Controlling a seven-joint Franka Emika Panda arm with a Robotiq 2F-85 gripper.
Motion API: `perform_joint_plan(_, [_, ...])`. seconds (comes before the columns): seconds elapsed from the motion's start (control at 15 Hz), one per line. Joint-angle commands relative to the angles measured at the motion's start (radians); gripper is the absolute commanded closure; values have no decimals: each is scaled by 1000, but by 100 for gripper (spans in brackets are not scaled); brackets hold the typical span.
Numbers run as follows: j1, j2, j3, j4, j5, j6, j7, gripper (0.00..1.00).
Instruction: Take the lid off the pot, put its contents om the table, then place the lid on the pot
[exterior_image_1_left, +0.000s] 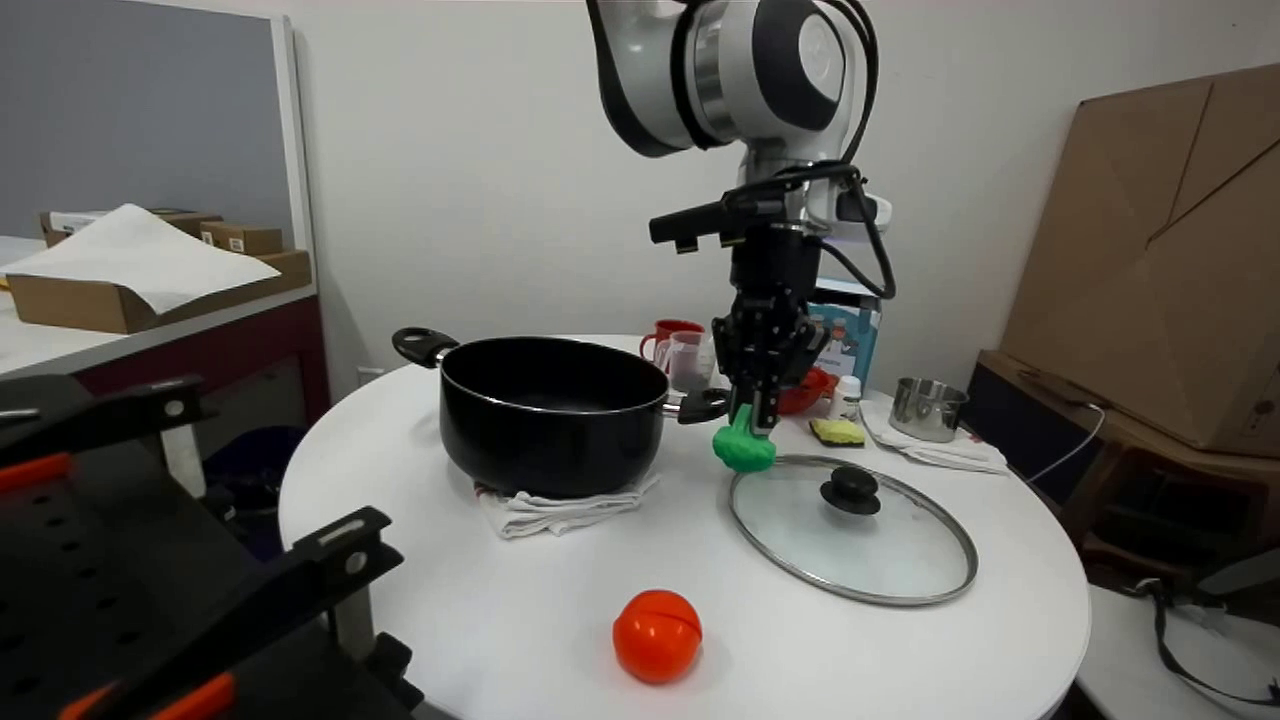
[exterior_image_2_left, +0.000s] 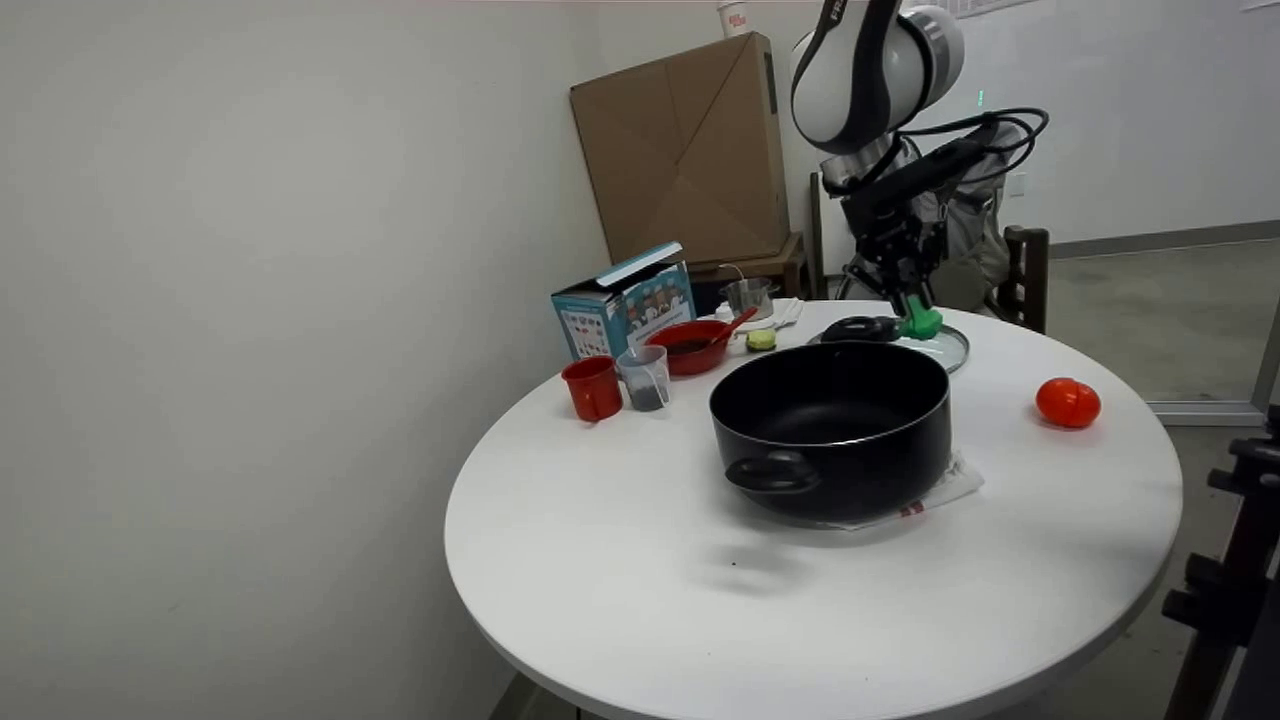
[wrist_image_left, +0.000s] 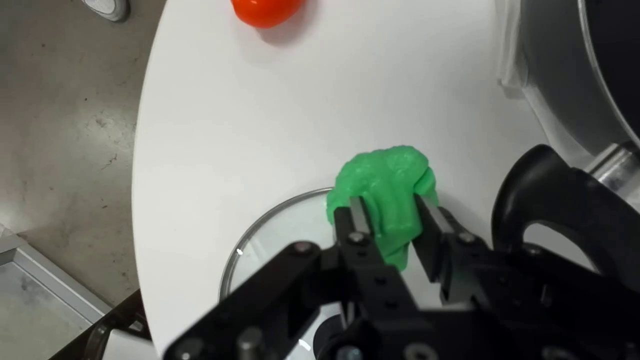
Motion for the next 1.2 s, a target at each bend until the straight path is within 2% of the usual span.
perform_joint_plan(0.0, [0, 85, -6, 116, 16, -94, -7, 92])
perform_joint_plan(0.13, [-10, 92, -2, 119, 26, -119, -16, 92])
perform_joint_plan(0.4, [-21, 64, 6, 51, 29, -110, -39, 92])
perform_joint_plan(0.8, [20, 16, -4, -92, -57, 48, -114, 92])
perform_joint_plan(1.13, [34, 25, -5, -168, -105, 169, -178, 92])
